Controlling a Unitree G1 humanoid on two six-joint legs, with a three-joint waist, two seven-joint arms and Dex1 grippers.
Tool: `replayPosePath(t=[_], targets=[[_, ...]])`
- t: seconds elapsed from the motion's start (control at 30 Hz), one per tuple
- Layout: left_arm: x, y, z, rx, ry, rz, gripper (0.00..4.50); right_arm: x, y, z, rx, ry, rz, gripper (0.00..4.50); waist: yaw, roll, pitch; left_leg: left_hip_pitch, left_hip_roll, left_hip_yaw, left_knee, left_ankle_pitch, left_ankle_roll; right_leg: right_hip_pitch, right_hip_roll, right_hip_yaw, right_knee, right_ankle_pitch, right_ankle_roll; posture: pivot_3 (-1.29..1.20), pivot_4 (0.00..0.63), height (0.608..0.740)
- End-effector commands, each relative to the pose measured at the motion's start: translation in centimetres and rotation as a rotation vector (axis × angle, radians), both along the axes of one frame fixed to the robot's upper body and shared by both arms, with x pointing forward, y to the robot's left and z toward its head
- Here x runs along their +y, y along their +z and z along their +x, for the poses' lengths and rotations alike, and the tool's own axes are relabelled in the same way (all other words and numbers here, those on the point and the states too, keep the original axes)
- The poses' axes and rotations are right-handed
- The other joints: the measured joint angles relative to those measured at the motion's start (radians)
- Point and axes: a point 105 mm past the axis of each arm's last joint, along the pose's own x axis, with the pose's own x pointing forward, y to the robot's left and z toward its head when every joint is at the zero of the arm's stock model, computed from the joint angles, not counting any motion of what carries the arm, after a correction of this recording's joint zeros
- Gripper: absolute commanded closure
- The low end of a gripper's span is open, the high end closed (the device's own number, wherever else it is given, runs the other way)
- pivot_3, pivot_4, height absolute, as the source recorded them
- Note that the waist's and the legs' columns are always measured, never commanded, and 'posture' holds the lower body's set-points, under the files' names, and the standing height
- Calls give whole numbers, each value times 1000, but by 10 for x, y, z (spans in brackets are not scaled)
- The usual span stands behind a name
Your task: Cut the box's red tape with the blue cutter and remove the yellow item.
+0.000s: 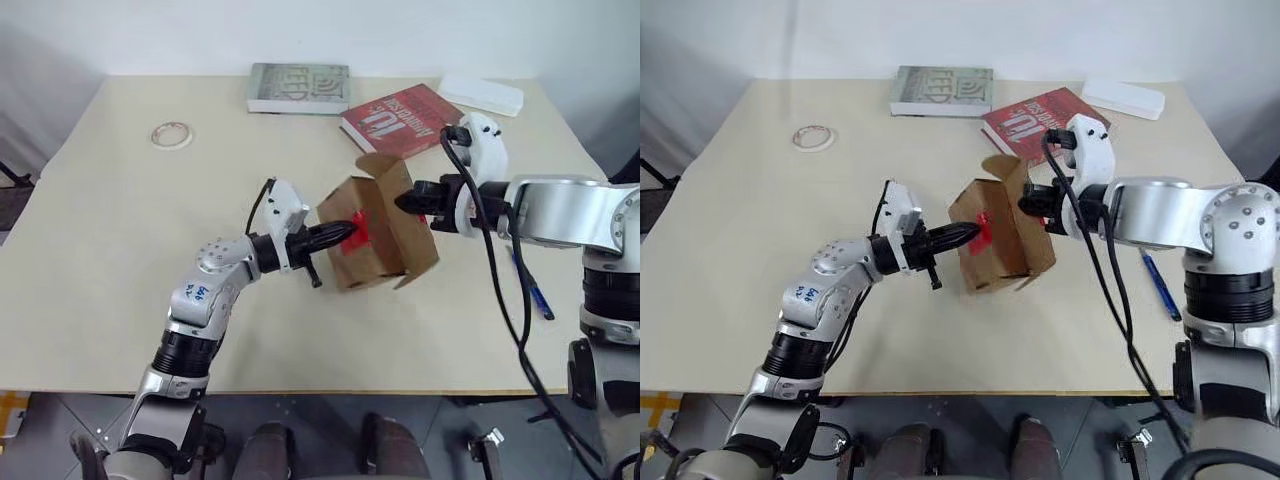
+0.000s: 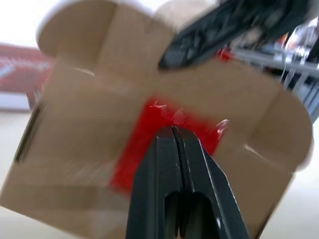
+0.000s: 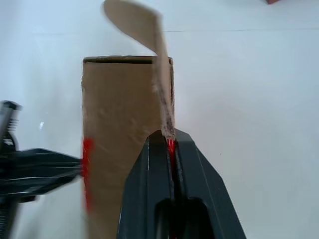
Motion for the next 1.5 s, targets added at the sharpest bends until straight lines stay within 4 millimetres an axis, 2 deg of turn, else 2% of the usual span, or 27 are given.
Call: replayPosePath(t=[0.03, 0.13, 0.2, 0.37, 0.5, 0.6, 0.77, 0.9, 1.0, 1.1, 1.3, 1.37, 1.5], targets=[[0, 26, -6, -61, -39, -84, 4500, -9, 2, -1, 6, -17, -55, 4481, -2, 0, 0, 0, 0, 0, 0, 0, 0, 0, 0, -1, 0, 0, 0, 0, 150, 740], [2, 32, -10, -48, -78, -113, 4500, -6, -3, 0, 22, -19, -57, 4481, -6, 0, 0, 0, 0, 0, -1, -1, 1, 0, 0, -2, -1, 0, 1, 0, 150, 740], [1, 29, -12, -40, -99, -90, 4500, -5, -7, -1, 28, -17, -58, 4481, -9, 0, 0, 0, 1, 0, -2, 0, 0, 0, 0, -3, -1, 0, 1, 0, 150, 740], [-2, 7, -10, -34, -111, 18, 4500, -5, -10, -1, 39, -25, -67, 4481, -8, 0, 0, 1, 1, 0, -1, 0, 0, 0, 0, -3, -1, 0, 1, 0, 150, 740], [3, -28, -3, 7, -93, 209, 4500, -5, -8, -2, 30, -6, -79, 4481, -7, 0, 0, 1, 1, 1, -1, 0, 0, 0, 0, -3, 0, 0, 1, 0, 150, 740], [15, -51, 1, -3, -85, 352, 4500, -11, -5, -4, 29, 3, -104, 4481, -6, 0, 0, 1, 1, 1, -1, 0, 0, 0, 0, -4, -1, 0, 1, 0, 150, 740], [30, -63, 5, -12, -82, 447, 4500, -22, -3, -10, 46, 52, -166, 4481, -4, 0, 0, 2, 1, 1, -1, 0, 0, 1, 0, -3, 0, 0, 1, 0, 150, 740], [41, -69, 3, 4, -92, 508, 4500, -41, -5, -19, 104, 79, -233, 4481, 0, 0, 0, 3, 1, 0, 0, -1, 1, 3, 0, -3, -1, 0, 0, 0, 150, 740], [45, -72, 2, 10, -92, 524, 4500, -59, -12, -24, 151, 38, -268, 4481, 0, 0, 0, 3, 0, 0, 0, -1, 2, 4, -1, -3, -2, 0, 0, 0, 150, 740], [47, -78, 2, 31, -78, 521, 4500, -69, -30, -28, 194, -3, -271, 4481, -3, -2, 1, 1, 0, 0, 0, -2, 2, 2, -1, -4, -3, 0, 0, 0, 150, 740], [24, -82, 6, 19, -73, 462, 4500, -47, -66, -32, 218, 17, -224, 4481, -4, -2, 1, 1, 1, 0, 0, -2, 1, 2, -1, -6, -2, 0, 1, 0, 150, 740], [20, -82, 7, 17, -72, 451, 4500, -41, -70, -32, 210, 16, -213, 4481, -4, -2, 1, 1, 1, 1, 1, -2, 1, 2, -1, -6, -2, 0, 1, 0, 150, 740], [20, -75, 9, 8, -61, 425, 4500, -37, -62, -29, 172, 8, -200, 4481, -4, -2, 1, 1, 1, 1, 1, -1, 0, 2, -1, -6, -1, 1, 0, 0, 150, 740]])
